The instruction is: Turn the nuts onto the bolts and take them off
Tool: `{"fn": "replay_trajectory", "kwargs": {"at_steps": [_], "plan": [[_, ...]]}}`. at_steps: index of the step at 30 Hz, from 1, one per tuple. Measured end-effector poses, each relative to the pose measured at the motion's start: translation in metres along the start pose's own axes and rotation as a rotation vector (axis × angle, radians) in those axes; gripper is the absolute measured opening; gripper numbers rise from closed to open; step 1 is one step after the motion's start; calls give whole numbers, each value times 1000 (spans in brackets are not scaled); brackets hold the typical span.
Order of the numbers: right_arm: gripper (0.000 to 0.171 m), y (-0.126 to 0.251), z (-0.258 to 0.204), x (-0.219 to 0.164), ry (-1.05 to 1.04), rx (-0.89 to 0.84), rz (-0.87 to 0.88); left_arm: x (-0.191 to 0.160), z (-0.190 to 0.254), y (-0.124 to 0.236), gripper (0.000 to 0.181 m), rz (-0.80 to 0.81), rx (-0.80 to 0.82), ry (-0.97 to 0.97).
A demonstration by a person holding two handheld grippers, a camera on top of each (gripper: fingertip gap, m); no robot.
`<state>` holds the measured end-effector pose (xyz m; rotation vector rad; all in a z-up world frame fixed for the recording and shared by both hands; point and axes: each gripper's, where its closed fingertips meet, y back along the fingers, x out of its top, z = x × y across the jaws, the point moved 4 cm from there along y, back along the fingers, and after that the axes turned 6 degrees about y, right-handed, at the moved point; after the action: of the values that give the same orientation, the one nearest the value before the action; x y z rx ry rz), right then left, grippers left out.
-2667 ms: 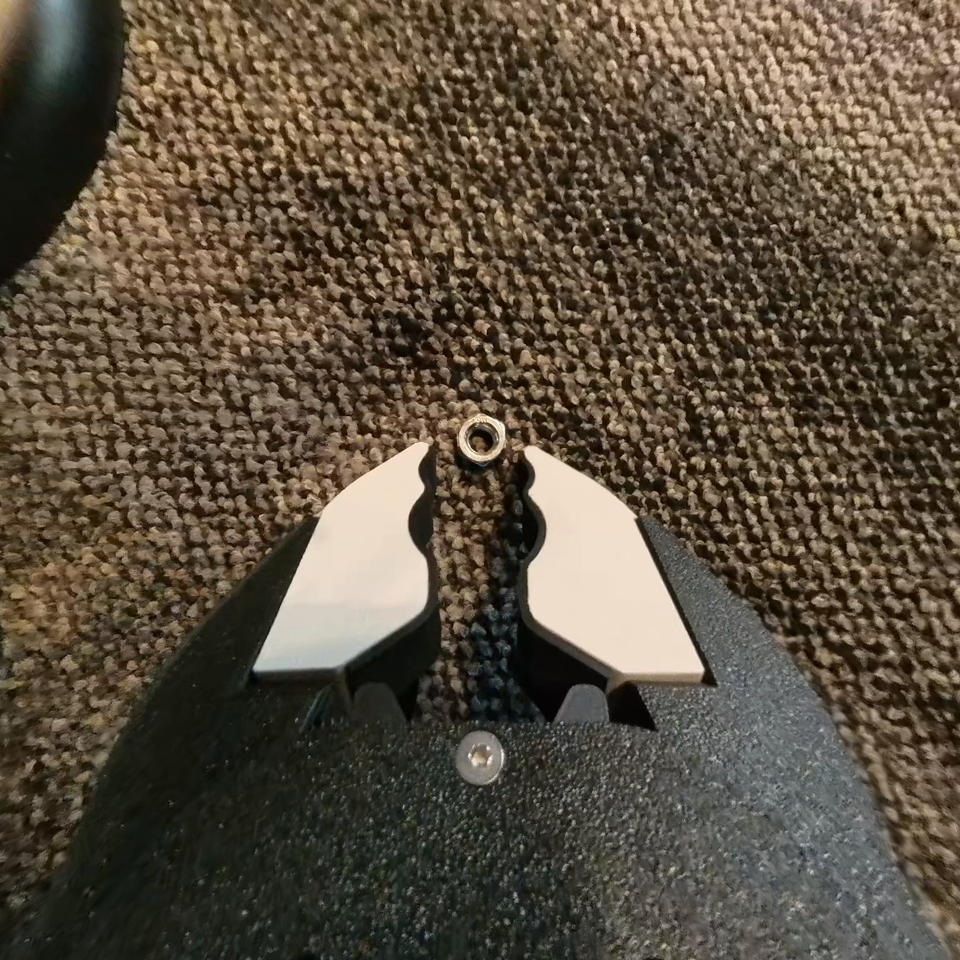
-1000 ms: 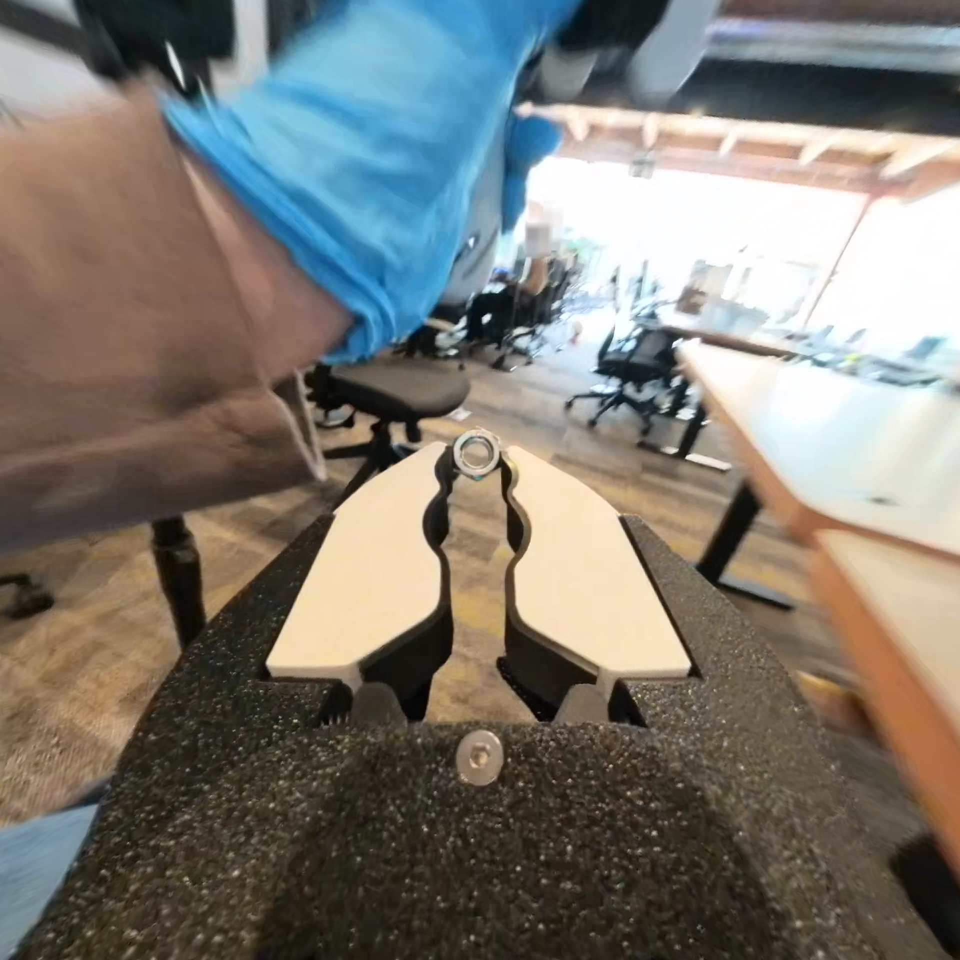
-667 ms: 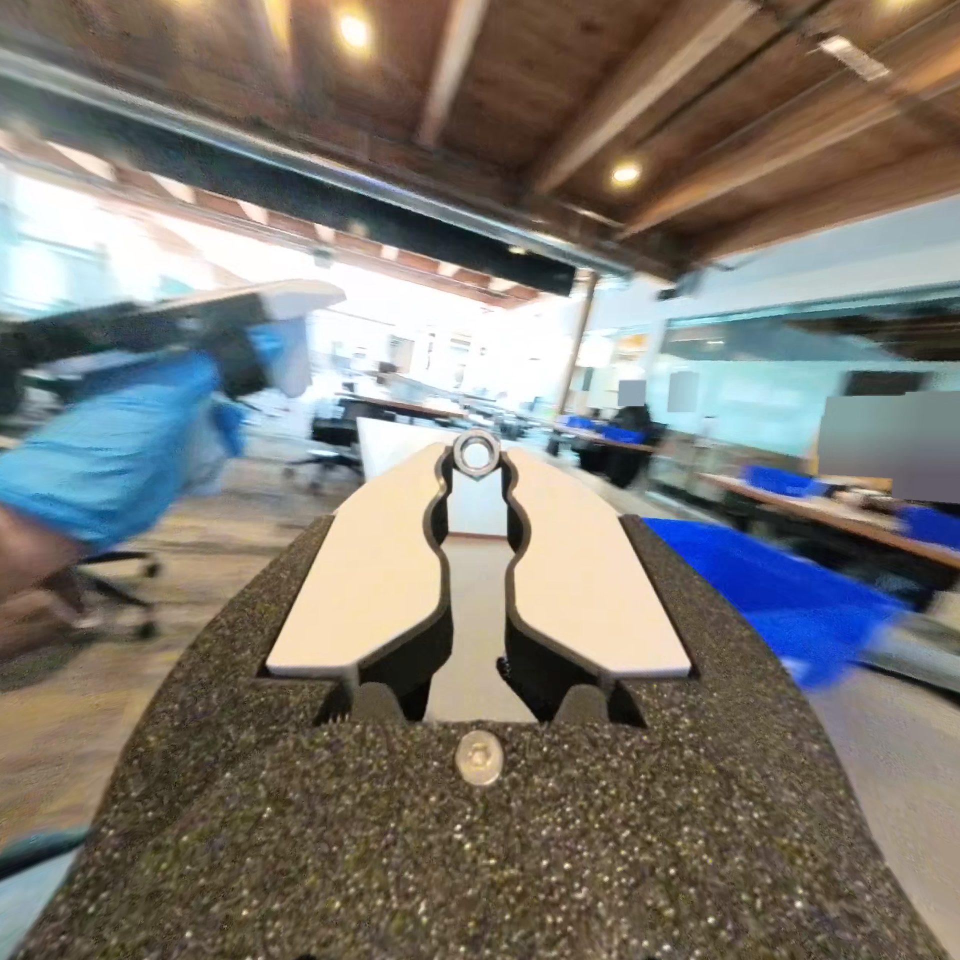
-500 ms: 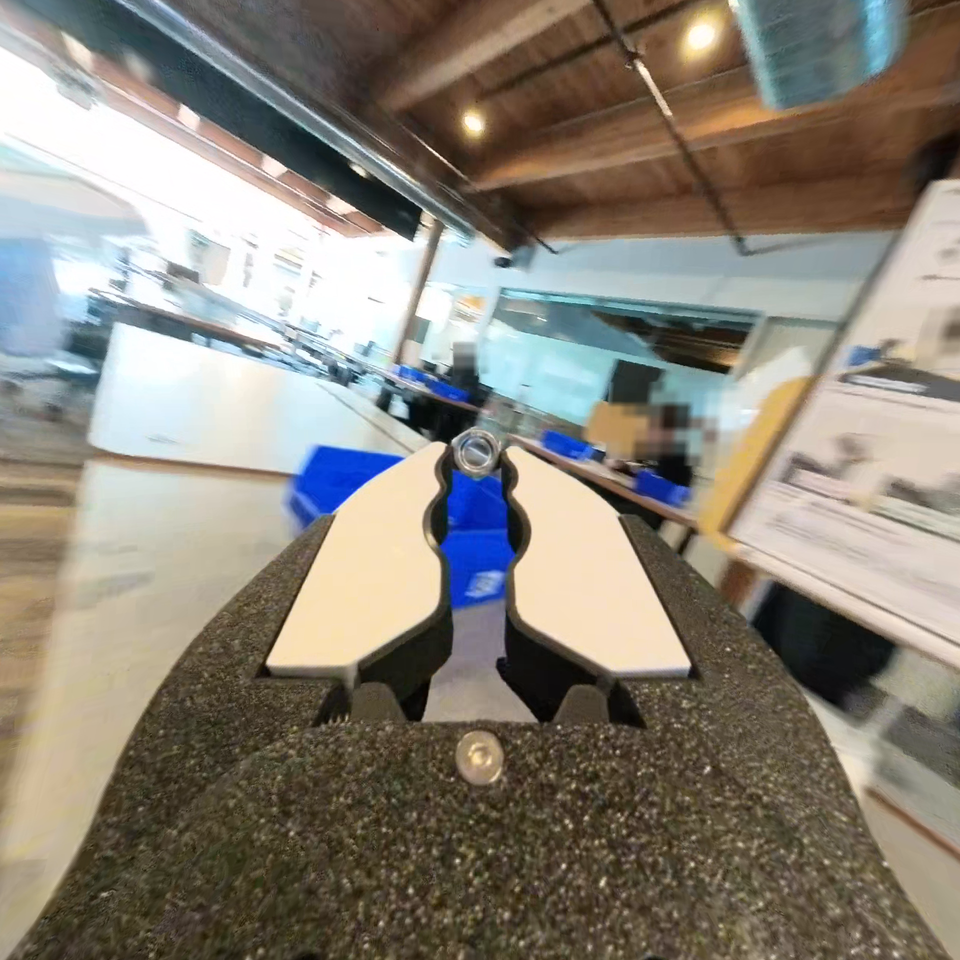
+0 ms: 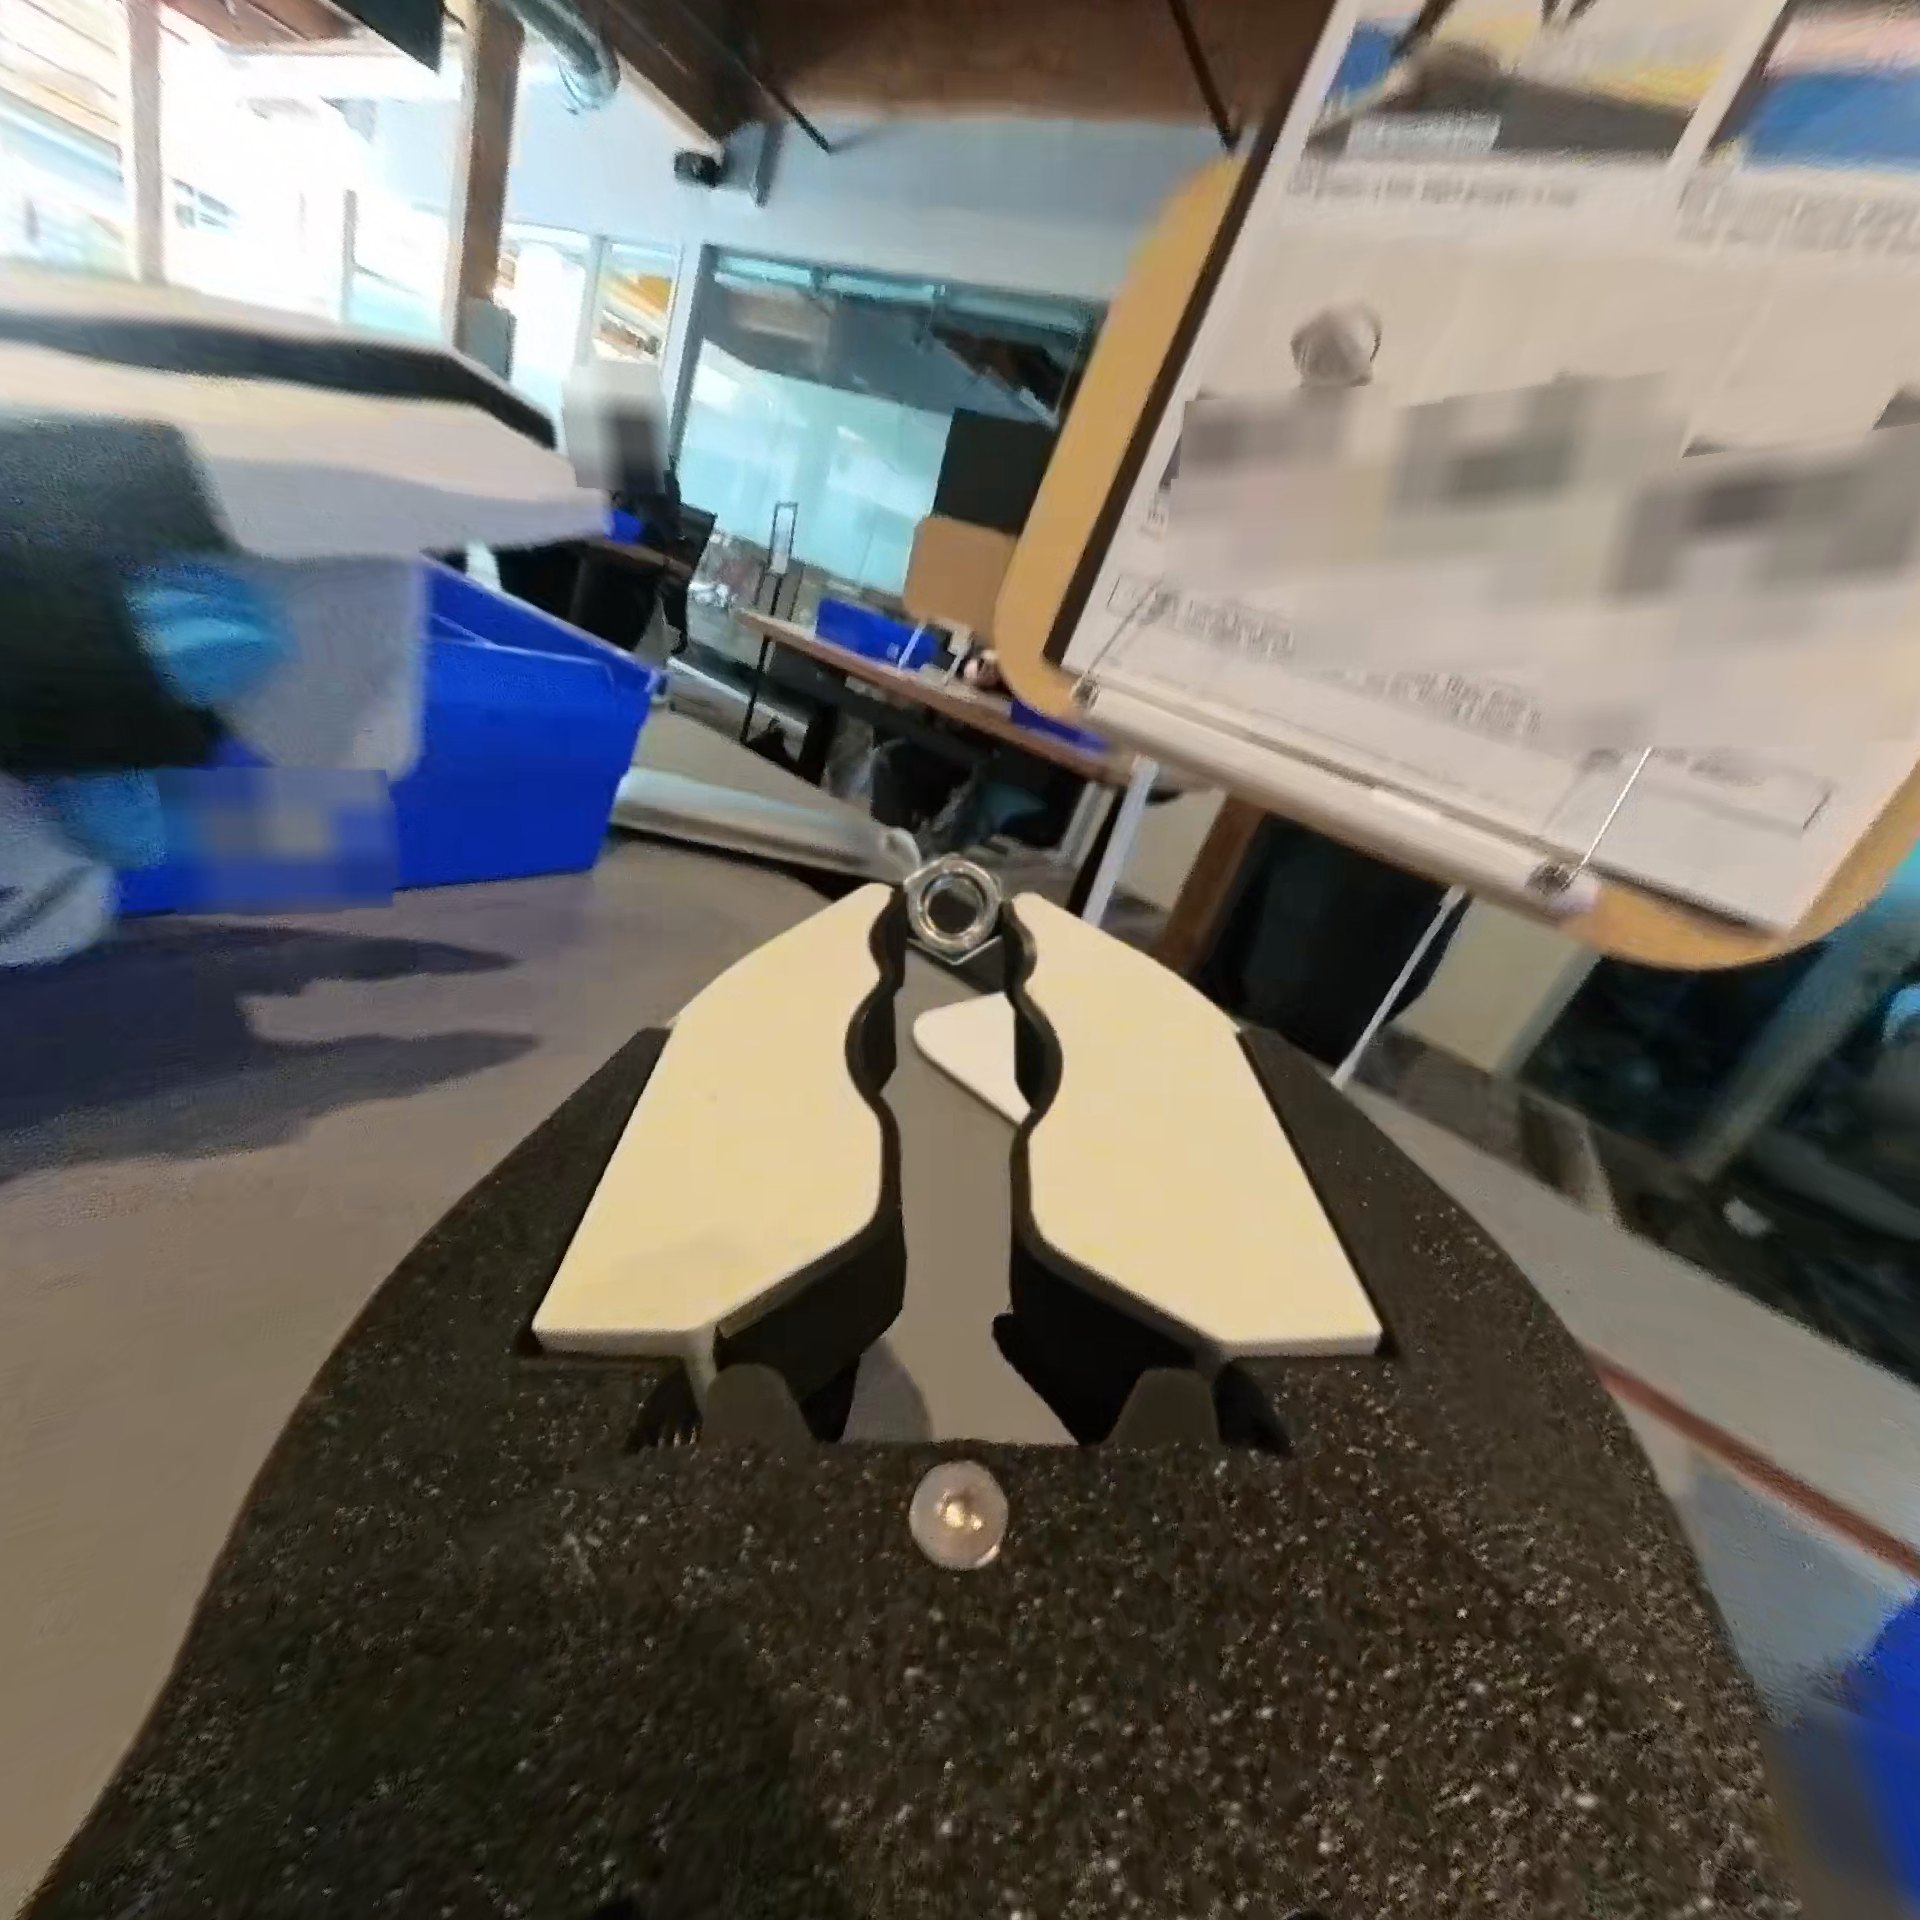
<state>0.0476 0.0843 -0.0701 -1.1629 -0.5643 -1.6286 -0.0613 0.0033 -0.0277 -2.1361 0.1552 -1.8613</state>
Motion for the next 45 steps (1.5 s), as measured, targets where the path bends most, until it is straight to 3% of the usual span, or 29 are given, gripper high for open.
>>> {"fn": "replay_trajectory", "kwargs": {"at_steps": [3,7,10,27,36,45], "plan": [[17,7,3,3,-64,17,24,-13,-1,-19,38,20,-41,-40],[17,8,2,0,-70,28,-10,-35,4,-8,36,21,-58,18],[17,6,-1,-4,-84,33,-59,-22,5,-1,39,47,-77,39],[17,23,-23,11,59,22,-84,-27,40,18,42,25,-233,-137],[17,28,-9,9,98,-98,-92,-33,25,12,43,-24,-197,-23],[17,21,-9,19,202,-144,-49,-40,18,5,45,-30,-188,-105]]}}
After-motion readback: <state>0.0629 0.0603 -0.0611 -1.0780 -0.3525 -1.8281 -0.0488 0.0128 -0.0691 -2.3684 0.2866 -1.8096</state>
